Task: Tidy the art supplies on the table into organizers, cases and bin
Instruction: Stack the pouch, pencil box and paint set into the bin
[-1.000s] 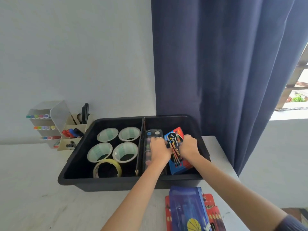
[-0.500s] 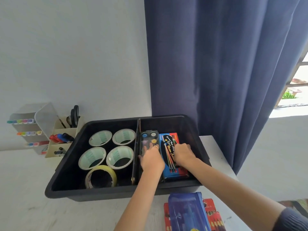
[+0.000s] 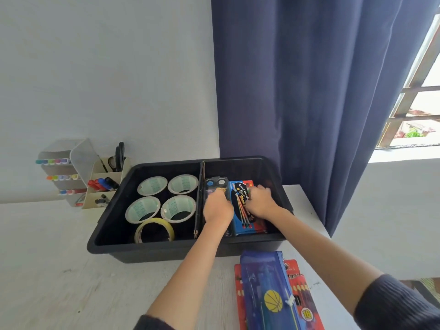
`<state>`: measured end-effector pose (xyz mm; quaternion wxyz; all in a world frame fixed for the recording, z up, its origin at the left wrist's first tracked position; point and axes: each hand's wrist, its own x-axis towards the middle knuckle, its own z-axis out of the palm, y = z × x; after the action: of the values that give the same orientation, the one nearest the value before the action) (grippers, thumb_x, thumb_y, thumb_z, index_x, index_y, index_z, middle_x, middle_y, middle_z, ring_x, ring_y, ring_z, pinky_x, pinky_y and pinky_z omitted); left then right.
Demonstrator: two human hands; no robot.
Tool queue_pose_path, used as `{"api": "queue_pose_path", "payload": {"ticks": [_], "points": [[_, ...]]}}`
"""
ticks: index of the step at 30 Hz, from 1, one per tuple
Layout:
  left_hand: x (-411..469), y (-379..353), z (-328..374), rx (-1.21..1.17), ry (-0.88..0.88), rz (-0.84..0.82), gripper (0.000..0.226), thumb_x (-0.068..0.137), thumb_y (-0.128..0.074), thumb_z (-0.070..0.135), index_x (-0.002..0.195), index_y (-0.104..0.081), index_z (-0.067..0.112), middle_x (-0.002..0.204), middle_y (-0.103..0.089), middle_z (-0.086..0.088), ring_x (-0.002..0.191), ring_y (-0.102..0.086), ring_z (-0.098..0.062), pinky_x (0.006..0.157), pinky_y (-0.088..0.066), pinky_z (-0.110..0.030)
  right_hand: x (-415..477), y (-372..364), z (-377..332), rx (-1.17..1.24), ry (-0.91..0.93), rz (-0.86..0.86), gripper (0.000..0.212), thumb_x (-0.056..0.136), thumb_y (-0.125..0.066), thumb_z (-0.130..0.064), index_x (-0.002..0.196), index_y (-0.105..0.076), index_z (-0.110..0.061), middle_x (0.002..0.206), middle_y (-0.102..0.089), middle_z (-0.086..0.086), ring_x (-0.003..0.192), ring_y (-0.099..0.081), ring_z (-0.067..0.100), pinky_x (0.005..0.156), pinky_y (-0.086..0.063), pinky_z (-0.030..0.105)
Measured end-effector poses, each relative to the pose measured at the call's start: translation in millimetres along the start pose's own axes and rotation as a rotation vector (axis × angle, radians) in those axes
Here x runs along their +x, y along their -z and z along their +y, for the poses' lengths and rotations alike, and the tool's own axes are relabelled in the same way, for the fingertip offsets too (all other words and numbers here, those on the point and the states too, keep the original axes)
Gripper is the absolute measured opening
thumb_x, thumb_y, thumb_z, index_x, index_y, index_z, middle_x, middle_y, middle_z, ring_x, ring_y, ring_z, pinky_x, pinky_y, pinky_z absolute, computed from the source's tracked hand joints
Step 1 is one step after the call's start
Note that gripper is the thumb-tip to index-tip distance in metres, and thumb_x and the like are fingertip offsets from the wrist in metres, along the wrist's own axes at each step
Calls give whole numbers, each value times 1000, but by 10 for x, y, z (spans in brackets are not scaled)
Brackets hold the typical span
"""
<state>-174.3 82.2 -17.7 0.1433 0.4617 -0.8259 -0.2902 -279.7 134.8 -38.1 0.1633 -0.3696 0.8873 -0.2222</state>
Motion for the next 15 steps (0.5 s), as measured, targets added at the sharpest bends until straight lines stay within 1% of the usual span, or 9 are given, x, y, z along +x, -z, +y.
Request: {"api": "queue_pose_path", "payload": {"ticks": [1,3,5,8,9,10,11,12,15], "points": [[-43,44,28,-64,-19,34,25,94,-47,13,117,-56,9,118,-62,-12,108,-58,-30,84,-46,-36,-61,53,-15,68,59,66,28,87,-47,-8,112,-58,-2,118,-59,16,116,-48,33,97,-36,36],[-145,100,74,-193,-80,80,27,93,-49,10,118,-58,11,116,-63,-9,103,-61,-25,82,-47,-33,-229,170,-47,231,103,121,24,91,-47,-6,111,-61,-2,109,-62,6,103,-59,24,84,-46,29],[-308,130,116,-283,-148,107,27,91,-51,7,115,-61,12,114,-63,-6,101,-61,-21,82,-46,-26,-446,276,-59,309,122,170,24,93,-49,-7,110,-65,-7,107,-64,6,95,-60,17,76,-46,21],[-580,144,120,-375,-267,158,25,90,-52,4,110,-65,12,105,-66,-2,96,-62,-14,83,-48,-22,-710,388,-66,370,162,242,20,93,-53,-10,99,-71,-15,100,-68,5,85,-61,12,66,-46,15],[-675,146,111,-393,-310,178,24,90,-53,3,108,-66,12,102,-67,0,93,-62,-12,83,-49,-22,-799,418,-71,392,161,238,19,92,-54,-11,97,-71,-16,98,-69,5,84,-63,13,67,-50,18],[-766,148,99,-404,-345,193,24,90,-53,3,107,-67,12,101,-68,0,92,-62,-11,83,-49,-21,-877,440,-70,411,146,215,18,92,-54,-13,96,-71,-17,97,-69,6,84,-65,16,71,-54,24],[-862,149,82,-414,-367,201,23,90,-53,4,107,-67,11,99,-68,1,91,-62,-10,82,-48,-17,-970,456,-69,424,131,190,17,91,-55,-14,94,-71,-18,95,-69,7,83,-66,19,74,-56,31],[-959,152,66,-430,-379,201,23,89,-53,3,105,-68,11,98,-69,2,90,-62,-9,80,-47,-14,-1072,468,-67,437,128,181,17,91,-55,-14,92,-72,-19,93,-70,7,81,-66,19,76,-57,34],[-1228,155,6,-504,-383,168,22,87,-52,-1,93,-70,12,91,-69,2,84,-63,-11,77,-49,-16,-1371,444,-20,482,178,239,22,89,-54,-8,88,-72,-20,83,-68,-1,74,-61,11,74,-55,29]]}}
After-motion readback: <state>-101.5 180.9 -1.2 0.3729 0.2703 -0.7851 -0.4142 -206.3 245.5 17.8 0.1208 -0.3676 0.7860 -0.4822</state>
